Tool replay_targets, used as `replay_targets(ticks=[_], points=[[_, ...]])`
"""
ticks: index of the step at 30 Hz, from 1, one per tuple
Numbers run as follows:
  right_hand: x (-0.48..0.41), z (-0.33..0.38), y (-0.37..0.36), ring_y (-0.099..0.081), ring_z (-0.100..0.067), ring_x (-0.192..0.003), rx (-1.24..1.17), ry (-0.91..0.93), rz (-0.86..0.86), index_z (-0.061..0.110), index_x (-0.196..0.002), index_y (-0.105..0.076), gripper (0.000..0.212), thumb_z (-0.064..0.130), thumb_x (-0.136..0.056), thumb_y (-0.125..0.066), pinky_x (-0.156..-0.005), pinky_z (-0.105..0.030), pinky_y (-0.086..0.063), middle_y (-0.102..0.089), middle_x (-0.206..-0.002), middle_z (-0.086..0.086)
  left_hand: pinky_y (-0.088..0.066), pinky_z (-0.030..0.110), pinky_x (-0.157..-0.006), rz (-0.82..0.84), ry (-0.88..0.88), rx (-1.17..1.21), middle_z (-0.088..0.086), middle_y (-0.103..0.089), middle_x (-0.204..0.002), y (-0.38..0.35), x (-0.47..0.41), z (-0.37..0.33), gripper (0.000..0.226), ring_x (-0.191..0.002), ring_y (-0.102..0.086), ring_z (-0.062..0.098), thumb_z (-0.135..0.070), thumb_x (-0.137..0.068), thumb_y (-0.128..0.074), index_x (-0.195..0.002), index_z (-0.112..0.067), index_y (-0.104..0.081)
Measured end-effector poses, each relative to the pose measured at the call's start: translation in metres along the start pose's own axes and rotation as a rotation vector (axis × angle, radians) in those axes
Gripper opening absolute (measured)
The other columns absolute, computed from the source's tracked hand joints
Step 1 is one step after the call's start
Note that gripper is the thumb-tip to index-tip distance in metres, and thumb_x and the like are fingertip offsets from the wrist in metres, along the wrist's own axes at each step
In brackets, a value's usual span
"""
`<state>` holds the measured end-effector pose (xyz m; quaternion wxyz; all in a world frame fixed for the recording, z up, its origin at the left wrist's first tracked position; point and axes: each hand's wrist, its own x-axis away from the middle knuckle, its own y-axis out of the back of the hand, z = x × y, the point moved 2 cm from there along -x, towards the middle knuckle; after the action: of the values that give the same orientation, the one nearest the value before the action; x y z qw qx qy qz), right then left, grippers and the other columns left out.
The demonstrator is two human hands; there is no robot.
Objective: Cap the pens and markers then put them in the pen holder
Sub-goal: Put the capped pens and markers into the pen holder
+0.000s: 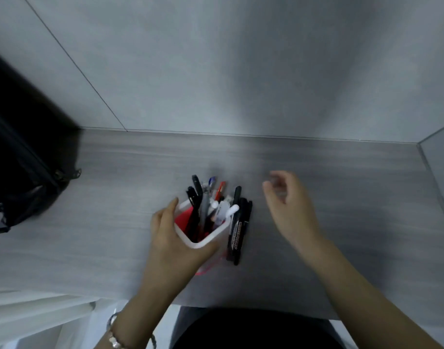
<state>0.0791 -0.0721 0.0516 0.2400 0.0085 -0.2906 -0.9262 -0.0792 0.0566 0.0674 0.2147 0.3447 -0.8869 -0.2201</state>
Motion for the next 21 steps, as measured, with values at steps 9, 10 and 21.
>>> replay_targets(ticks=[9,10,21], points=[[-0.017,-0.021,-0.084,-0.059,-0.033,-0.101,0.529,-0.366,0.380,0.000,-0.126,-0.032,0.052,0.017,-0.084,-0.058,-0.075,-0.034,-0.047,-0.060,-0.112,-0.018,-0.030,0.023,-0.098,-0.148,0.081,0.020,0.000,-0.032,-0.138,0.034,-0.003,0.019,0.097,-0.109,-0.035,0.005,-0.011,-0.060,-0.082,-0.140,-0.019,-0.028],[-0.018,-0.022,-0.089,-0.059,-0.033,-0.101,0.526,-0.373,0.367,0.000,-0.125,-0.034,0.050,0.014,-0.084,-0.058,-0.074,-0.034,-0.047,-0.060,-0.113,-0.018,-0.031,0.024,-0.098,-0.148,0.086,0.018,0.000,-0.032,-0.138,0.035,-0.002,0.020,0.098,-0.109,-0.035,0.006,-0.012,-0.060,-0.083,-0.141,-0.019,-0.028],[-0.022,-0.043,-0.073,-0.057,-0.035,-0.104,0.717,-0.244,0.279,0.000,-0.115,-0.035,0.044,0.006,-0.079,-0.060,-0.076,-0.035,-0.046,-0.056,-0.116,-0.021,-0.030,0.021,-0.095,-0.027,0.091,-0.011,-0.004,-0.031,-0.132,0.022,0.004,0.012,0.098,-0.109,-0.032,0.003,-0.013,-0.060,-0.082,-0.141,-0.021,-0.026]])
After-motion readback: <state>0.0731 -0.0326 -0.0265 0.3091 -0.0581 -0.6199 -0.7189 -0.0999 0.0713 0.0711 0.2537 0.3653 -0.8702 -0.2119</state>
